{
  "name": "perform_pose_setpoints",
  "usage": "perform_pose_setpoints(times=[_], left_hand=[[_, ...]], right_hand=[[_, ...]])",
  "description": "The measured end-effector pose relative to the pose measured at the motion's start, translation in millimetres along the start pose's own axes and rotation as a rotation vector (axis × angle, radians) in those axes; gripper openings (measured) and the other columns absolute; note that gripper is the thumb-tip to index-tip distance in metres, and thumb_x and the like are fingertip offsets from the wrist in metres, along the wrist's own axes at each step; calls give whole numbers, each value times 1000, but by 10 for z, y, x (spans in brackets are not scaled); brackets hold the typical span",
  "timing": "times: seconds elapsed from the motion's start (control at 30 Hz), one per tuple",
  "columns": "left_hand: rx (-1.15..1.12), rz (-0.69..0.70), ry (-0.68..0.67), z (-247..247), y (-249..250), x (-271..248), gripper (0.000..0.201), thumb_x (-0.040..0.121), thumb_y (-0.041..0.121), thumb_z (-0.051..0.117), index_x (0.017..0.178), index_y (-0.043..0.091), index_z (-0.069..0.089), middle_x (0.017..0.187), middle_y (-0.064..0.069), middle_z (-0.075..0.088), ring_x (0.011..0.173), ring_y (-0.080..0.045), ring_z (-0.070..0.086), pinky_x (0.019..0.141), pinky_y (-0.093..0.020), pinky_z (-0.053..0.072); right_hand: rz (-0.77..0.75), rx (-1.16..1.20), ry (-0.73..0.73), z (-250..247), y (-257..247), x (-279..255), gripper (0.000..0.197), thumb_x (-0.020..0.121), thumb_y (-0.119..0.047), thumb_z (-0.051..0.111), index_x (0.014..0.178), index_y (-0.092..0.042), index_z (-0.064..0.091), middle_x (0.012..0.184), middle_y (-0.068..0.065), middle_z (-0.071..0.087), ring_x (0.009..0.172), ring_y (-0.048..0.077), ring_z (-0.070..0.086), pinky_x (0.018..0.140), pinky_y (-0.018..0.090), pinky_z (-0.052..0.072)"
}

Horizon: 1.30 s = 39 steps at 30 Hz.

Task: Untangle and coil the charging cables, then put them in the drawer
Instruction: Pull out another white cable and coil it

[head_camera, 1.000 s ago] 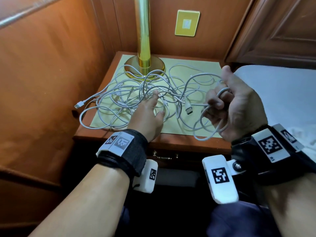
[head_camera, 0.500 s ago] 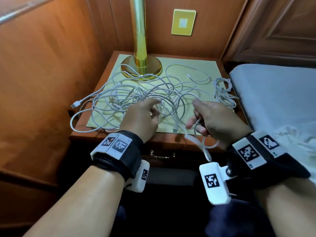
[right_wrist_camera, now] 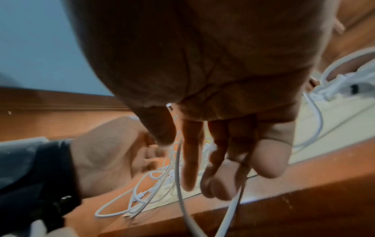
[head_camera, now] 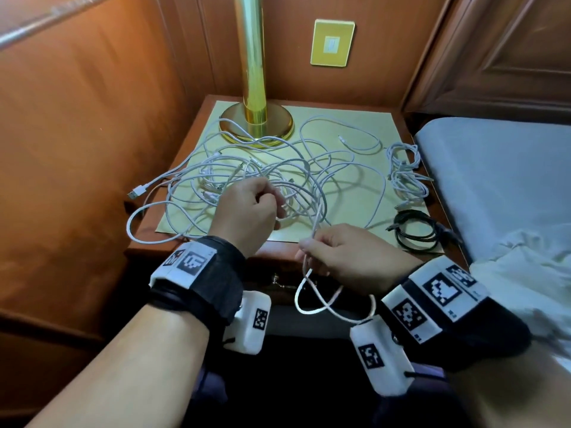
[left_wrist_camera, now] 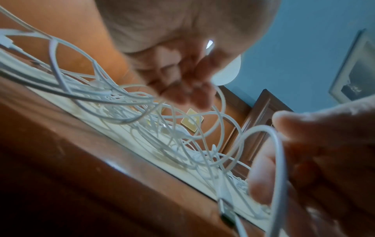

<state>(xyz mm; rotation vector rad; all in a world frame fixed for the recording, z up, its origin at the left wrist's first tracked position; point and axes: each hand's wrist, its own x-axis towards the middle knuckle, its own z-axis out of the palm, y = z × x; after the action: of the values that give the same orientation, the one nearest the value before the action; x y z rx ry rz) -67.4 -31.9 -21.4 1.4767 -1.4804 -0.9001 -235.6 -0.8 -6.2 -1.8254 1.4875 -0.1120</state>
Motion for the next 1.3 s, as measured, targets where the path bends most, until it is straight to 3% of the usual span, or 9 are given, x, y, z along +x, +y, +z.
perform_pose_setpoints(times=[0.13,0.23,0.33,0.5,0.7,0.83,1.0,1.13,1.3], left_hand=[[15,179,248,-175,-67,-6,20,80,11,47,77,20,65,70,2,68,62,-25,65,54,-31,51],[181,175,274,-276,-184,23,16,86,11,54,87,23,66,85,6,69,70,-19,64,67,-30,54],[321,201,267,-302,-274,48,17,90,8,58,98,19,68,98,3,68,80,-13,58,67,-5,40],[382,181,171,-248,-296,101,23,94,7,55,109,17,70,110,1,65,104,-16,58,89,-25,44],[478,114,219,-269,-219,357,16,95,21,60,106,24,71,113,-1,57,110,-20,51,87,-23,32],[613,130,98,-280,-240,439,12,89,44,70,99,40,74,129,3,47,128,-25,34,101,-35,27],[752,-28,-200,-311,-226,458,28,80,68,65,94,46,73,167,10,4,151,-20,-1,117,-49,4],[828,-146,-304,-289,-188,439,25,83,62,68,100,44,72,168,6,-9,153,-24,-15,118,-57,-7],[807,-97,-188,-179,-167,417,9,89,49,69,90,39,70,168,6,3,153,-22,-6,117,-55,-2]], right_hand=[[88,-83,72,-37,-17,56,58,101,-53,43,88,-6,75,76,10,70,72,24,65,69,35,49],[164,-120,249,-161,17,85,56,98,-54,50,70,-7,66,60,2,59,61,21,59,59,32,42],[157,-33,476,-251,74,121,34,93,-46,59,77,-16,56,75,-1,61,75,21,59,66,33,44],[-54,206,736,-264,95,303,13,95,-36,61,100,-23,61,100,-3,62,83,4,59,67,18,43],[-272,269,709,-285,-42,557,20,102,-26,52,115,-27,68,112,-9,64,92,-2,61,77,9,47],[-202,161,547,-285,-50,696,30,99,-35,56,81,-20,74,70,-6,68,67,2,62,61,23,45],[-127,-5,393,-296,6,754,38,89,-41,67,67,-10,68,66,4,66,65,16,60,64,32,47],[-83,-40,325,-276,-38,719,25,78,-42,81,70,-24,66,73,-9,65,68,2,58,60,23,42],[22,-115,385,-264,-13,705,13,80,-31,80,76,-32,68,79,-12,62,73,3,58,63,26,43]])
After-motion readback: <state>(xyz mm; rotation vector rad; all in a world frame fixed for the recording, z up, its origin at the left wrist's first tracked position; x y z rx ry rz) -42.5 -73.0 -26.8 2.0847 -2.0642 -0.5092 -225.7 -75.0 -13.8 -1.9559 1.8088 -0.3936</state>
